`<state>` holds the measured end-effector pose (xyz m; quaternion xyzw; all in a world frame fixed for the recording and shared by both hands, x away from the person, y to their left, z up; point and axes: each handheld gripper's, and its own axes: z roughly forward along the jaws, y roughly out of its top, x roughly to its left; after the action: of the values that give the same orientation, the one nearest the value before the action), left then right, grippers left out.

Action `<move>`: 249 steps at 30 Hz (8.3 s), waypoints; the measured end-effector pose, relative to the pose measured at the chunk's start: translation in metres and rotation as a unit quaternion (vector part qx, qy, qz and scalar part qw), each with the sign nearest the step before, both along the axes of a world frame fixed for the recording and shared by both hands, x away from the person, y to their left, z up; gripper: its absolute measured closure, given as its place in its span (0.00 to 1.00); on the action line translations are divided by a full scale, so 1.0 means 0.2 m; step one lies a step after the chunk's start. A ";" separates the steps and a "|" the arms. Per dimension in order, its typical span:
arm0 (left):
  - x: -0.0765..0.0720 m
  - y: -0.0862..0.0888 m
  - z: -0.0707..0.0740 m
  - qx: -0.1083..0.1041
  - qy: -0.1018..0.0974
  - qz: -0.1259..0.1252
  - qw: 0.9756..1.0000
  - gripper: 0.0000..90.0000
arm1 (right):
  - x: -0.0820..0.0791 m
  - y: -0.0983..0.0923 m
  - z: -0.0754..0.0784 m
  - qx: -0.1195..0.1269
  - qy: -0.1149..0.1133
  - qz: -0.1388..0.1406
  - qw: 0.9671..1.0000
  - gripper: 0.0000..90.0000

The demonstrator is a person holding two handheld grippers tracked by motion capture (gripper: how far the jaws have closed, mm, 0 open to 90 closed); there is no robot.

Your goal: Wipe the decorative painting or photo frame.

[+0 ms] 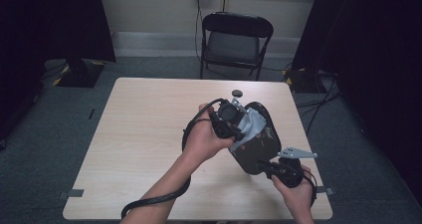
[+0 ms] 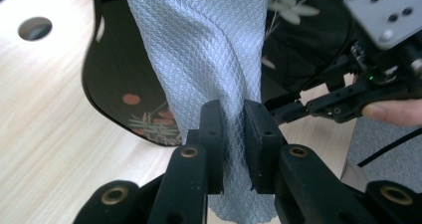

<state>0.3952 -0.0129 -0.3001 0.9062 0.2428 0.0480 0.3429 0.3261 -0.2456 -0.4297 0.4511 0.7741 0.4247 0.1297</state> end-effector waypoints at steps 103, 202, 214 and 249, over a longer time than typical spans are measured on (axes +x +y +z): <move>-0.06 -0.07 -0.11 0.018 0.003 -0.018 1.000 0.89 | 0.00 0.01 0.00 0.001 -0.001 -0.001 1.000 0.88; -0.07 -0.04 -0.31 0.041 0.030 -0.005 0.999 0.89 | 0.00 0.05 0.00 -0.002 0.006 -0.019 1.000 0.88; -0.05 0.01 -0.64 0.063 0.078 0.018 0.995 0.89 | -0.01 0.04 0.01 -0.005 0.004 -0.011 1.000 0.88; -0.17 -0.06 -0.13 0.002 -0.008 -0.015 1.000 0.89 | -0.04 -0.01 0.02 0.001 0.004 0.000 1.000 0.88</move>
<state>0.3614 -0.0244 -0.3253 0.9099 0.2261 0.0508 0.3441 0.3186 -0.2474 -0.4258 0.4530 0.7743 0.4235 0.1258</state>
